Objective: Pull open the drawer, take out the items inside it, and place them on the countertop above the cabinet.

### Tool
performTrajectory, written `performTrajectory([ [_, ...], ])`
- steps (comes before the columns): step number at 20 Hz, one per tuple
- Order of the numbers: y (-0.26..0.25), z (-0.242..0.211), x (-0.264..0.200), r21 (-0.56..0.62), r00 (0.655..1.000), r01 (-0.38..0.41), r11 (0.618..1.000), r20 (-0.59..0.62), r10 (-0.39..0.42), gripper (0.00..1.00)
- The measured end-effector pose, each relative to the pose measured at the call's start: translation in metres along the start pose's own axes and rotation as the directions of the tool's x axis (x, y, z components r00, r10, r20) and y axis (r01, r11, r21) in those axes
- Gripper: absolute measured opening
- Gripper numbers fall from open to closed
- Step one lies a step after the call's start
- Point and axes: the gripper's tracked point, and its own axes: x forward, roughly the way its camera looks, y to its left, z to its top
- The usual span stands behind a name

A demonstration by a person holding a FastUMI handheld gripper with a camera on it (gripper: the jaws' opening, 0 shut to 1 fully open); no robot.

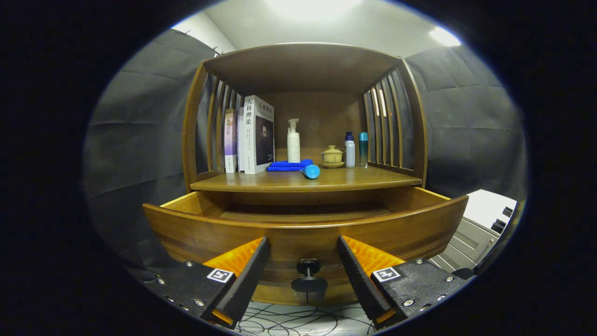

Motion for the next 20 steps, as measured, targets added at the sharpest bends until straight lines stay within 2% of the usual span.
performTrajectory([
  [15,-0.003,0.008,0.077,0.013,1.000,-0.010,1.000,0.024,0.010,0.95],
  [20,-0.004,0.007,0.096,-0.046,1.000,-0.004,0.999,0.022,0.005,0.95],
])
